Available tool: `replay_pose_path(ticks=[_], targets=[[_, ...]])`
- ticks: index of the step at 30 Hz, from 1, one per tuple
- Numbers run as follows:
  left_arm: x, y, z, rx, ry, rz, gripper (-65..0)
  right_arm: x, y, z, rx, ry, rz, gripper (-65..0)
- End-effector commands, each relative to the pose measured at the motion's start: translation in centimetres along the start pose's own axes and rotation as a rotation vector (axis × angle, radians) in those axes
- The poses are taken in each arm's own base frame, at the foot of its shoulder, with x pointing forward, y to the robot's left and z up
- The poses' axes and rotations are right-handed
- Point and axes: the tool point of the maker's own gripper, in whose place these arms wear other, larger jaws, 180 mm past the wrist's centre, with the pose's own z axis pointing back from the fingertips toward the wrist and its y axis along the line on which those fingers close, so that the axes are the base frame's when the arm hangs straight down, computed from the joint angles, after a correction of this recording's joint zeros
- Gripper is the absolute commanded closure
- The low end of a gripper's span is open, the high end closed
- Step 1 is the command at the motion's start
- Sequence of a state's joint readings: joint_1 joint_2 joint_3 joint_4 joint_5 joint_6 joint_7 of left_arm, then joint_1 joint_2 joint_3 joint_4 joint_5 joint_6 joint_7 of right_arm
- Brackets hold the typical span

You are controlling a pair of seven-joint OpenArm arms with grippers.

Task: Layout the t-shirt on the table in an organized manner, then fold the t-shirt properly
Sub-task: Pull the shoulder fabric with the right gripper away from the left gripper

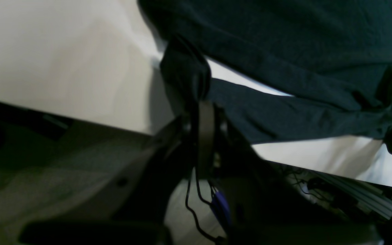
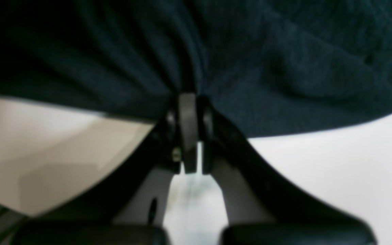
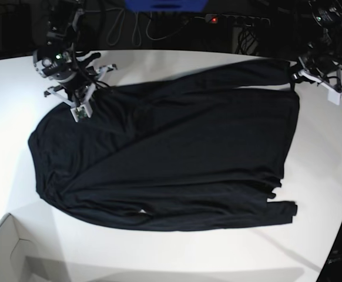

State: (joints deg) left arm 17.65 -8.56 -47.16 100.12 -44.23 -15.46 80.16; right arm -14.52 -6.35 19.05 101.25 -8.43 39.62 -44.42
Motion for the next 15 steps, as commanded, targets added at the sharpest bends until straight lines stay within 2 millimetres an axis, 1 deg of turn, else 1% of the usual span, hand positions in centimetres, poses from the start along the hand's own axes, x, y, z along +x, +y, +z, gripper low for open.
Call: replay_pose_path(ticks=[1,5,9,11,15], targets=[[0.7,-0.1,0.6,-0.002,-0.022,-0.02,-0.1,-0.2,-0.5,0.4,-0.015,0.008,0.019,0.0],[0.7,-0.1,0.6,-0.004,-0.025,-0.018,-0.1,-0.8,-0.6,1.9,-0.037,0.008,0.038,0.0],[0.5,-0.3,0.5,-0.009,-0.023,-0.013,-0.1,-0.2,-0.8,3.9,-0.072,-0.022,0.07,0.0],[0.6,-0.7,0.5,-0.031,-0.029,-0.009,-0.1,-0.3,-0.8,4.4,-0.08,-0.025,0.077,0.0],[1.2,-1.7,0.8,-0.112,-0.057,0.024,-0.1,-1.6,-1.3,4.9,-0.088,0.01,0.101,0.0]])
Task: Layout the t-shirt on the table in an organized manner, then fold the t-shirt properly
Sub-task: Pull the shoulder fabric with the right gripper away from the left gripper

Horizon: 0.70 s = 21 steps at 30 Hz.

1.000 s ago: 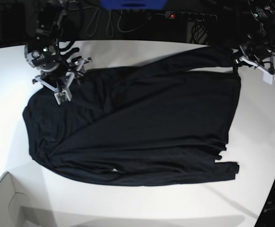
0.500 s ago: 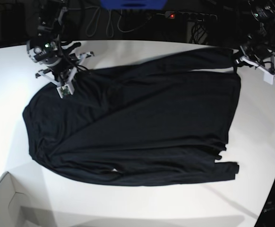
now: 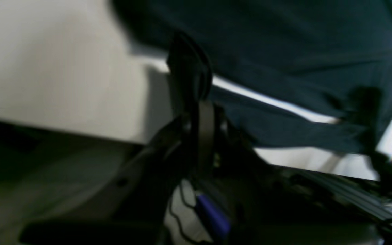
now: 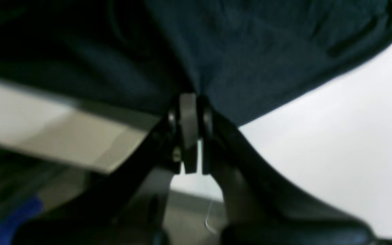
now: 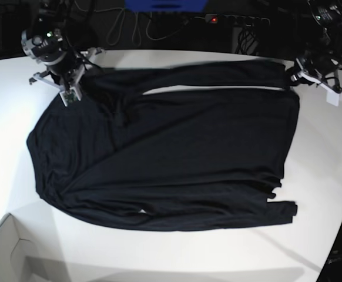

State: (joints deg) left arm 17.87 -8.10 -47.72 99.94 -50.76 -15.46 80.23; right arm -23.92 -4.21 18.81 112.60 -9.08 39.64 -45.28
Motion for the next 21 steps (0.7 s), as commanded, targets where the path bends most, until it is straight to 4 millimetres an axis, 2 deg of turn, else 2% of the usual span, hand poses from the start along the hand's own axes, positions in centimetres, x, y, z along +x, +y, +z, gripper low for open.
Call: replay_pose_path(ticks=[1,4,8,14,21], targets=[[1.2,0.0,0.9,-0.014,-0.044,0.003,-0.1,0.3,-0.3,0.4,-0.006,-0.017,0.015,0.0],[2.3,0.7,2.0,-0.022,-0.108,0.048,-0.1,-0.3,0.0,0.6,0.001,-0.021,0.013,0.0],[3.0,1.7,2.0,-0.044,-0.162,0.142,-0.1,-0.9,0.1,0.9,0.008,-0.033,0.025,0.0],[1.6,3.1,0.3,-0.073,-0.141,0.272,-0.2,-1.1,0.2,0.9,0.01,-0.032,0.026,0.0],[0.2,4.4,-0.3,-0.061,-0.1,0.32,-0.5,-1.5,0.6,0.9,0.021,-0.023,0.027,0.0]])
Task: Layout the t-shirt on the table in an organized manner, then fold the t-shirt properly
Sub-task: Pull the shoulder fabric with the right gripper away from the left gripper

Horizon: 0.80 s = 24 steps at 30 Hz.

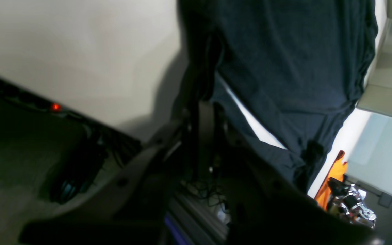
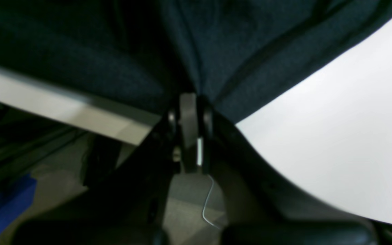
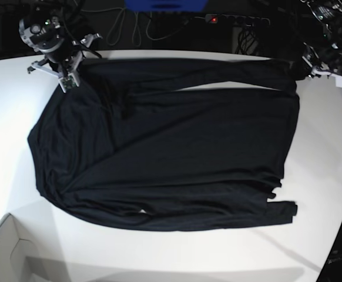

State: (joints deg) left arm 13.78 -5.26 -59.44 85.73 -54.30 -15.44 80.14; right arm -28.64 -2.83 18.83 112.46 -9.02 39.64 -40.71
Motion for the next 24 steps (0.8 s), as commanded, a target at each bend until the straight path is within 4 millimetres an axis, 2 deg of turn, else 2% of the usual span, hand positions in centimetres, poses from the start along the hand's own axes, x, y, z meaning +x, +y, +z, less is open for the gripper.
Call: replay_pose_path(ticks=[1,8,10,14,15,24], targets=[[0.9,-0.3,0.5,-0.012,-0.021,-0.013,-0.5,0.6,-0.2,0.3,-0.001,-0.026,0.011,0.0],[1.0,-0.4,0.3,-0.016,-0.021,-0.006,-1.2,0.5,0.0,0.2,0.003,-0.024,0.009,0.0],[1.0,-0.3,0.3,-0.014,-0.02,-0.003,-5.9,0.5,0.0,0.2,0.002,-0.024,0.01,0.0],[0.9,-0.2,0.5,-0.009,-0.02,-0.007,-22.5,0.1,0.0,0.3,0.003,-0.014,0.008,0.0],[0.9,-0.1,0.5,-0.007,-0.019,-0.008,-24.3,-0.1,0.2,0.4,0.007,-0.009,0.008,0.0],[1.2,0.3,1.2,0.005,-0.022,-0.026,-23.8,-0.6,0.2,0.5,0.006,0.003,0.005,0.0]])
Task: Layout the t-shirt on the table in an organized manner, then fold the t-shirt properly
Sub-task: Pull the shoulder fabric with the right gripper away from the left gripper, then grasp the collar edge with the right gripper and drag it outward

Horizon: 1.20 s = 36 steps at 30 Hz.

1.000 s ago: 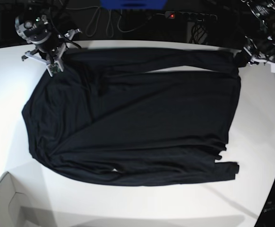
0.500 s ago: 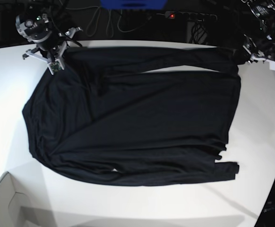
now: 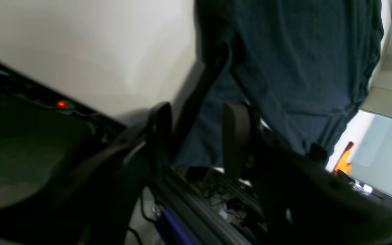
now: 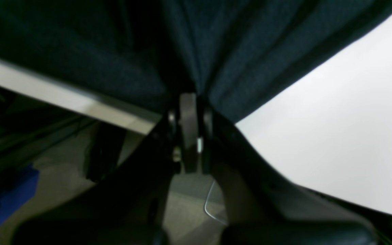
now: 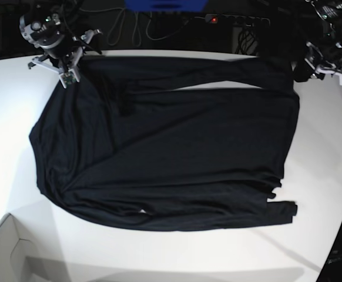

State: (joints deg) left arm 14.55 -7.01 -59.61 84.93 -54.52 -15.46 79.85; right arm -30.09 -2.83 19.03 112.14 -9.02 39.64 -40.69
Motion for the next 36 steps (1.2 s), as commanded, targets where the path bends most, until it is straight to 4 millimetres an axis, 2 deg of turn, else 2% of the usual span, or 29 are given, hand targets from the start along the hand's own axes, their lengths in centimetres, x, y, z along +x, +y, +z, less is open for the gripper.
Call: replay_pose_path(ticks=[1,7,11,17,31,33,36], targets=[[0.7,-0.6,0.6,-0.018,-0.02,-0.02,-23.8,0.4,-0.2,0.4,-0.002,-0.022,0.009,0.0],[2.1,-0.1,1.5,-0.004,-0.058,-0.024,-23.8,-0.1,0.0,0.4,0.002,-0.01,0.008,0.0],[3.9,-0.2,2.3,-0.016,-0.129,0.0,-23.8,-0.4,0.0,0.4,0.003,-0.002,0.007,0.0],[5.8,-1.1,2.6,-0.047,-0.193,0.009,-23.9,-1.1,-1.2,0.7,-0.031,0.014,-0.011,0.0],[7.2,-2.7,2.0,-0.093,-0.221,0.004,-24.1,-1.5,-1.5,0.8,-0.039,0.027,-0.015,0.0],[7.2,-2.7,2.0,-0.093,-0.221,0.004,-24.2,-1.5,-1.5,0.8,-0.04,0.027,-0.016,-4.8],[7.2,-2.7,2.1,-0.093,-0.222,0.005,-24.3,-1.5,-1.5,0.8,-0.04,0.026,-0.015,-15.2]])
